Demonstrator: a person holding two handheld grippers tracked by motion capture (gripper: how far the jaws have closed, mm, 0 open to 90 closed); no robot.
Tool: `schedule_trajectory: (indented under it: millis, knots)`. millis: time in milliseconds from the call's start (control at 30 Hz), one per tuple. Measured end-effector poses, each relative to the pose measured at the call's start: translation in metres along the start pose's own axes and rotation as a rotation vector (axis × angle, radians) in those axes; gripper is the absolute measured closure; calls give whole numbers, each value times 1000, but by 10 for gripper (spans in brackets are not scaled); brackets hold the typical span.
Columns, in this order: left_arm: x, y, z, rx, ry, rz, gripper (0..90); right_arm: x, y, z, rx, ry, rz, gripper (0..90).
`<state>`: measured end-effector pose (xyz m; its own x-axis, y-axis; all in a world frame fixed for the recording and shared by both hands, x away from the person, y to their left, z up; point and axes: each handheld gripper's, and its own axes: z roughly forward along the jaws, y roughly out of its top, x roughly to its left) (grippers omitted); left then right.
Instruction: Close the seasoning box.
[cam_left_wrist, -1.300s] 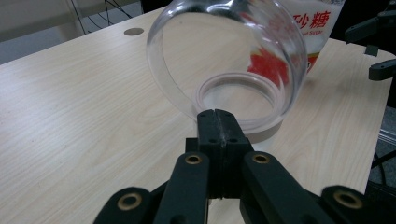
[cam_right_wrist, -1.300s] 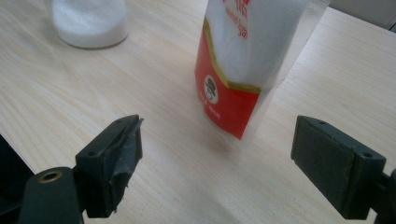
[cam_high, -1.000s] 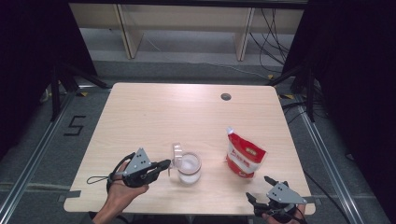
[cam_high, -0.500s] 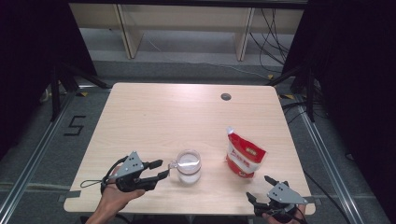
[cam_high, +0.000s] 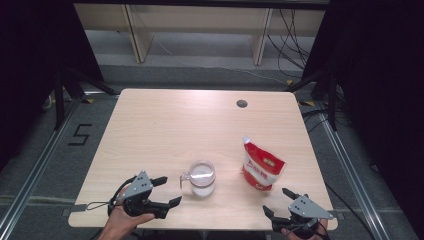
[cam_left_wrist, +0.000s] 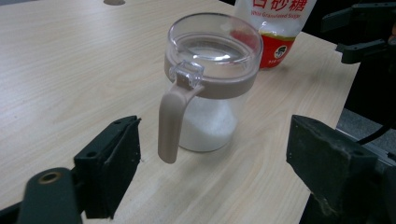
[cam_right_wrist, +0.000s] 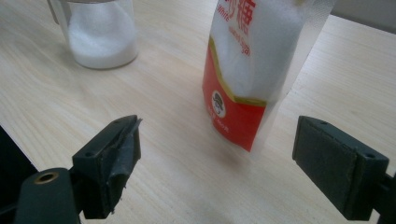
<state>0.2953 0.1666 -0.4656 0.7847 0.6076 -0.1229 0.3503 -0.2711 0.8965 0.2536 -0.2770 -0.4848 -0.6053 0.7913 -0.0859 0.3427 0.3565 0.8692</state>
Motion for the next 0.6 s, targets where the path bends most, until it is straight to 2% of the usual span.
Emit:
schedule_trajectory:
  millis: [100, 133, 200, 300, 467, 500, 533, 567, 600]
  knots:
    - [-1, -3, -1, -16, 15, -24, 167, 0, 0, -1, 5, -3, 4, 161]
    - [0, -4, -1, -18, 11, -9, 163, -1, 0, -1, -9, -12, -17, 160]
    - [-1, -5, -2, -18, 14, -7, 162, 1, 0, -1, 8, 6, 7, 160]
    - [-4, -8, -1, -13, 14, -24, 161, 1, 0, 0, 8, 6, 6, 159]
    - [-6, -13, -1, 12, 3, -7, 161, 1, 0, 0, 8, 5, 5, 159]
    - [-5, -13, -1, 15, 1, 7, 161, 1, 0, 0, 8, 6, 5, 159]
    - [-6, -14, -1, 15, 1, 3, 161, 2, 0, -1, 9, 6, 6, 159]
    - [-7, -16, 0, 11, 0, -26, 161, 1, 0, 0, 8, 5, 2, 159]
    - [-7, -16, -1, 21, 9, -18, 161, 1, 0, 0, 8, 4, 2, 159]
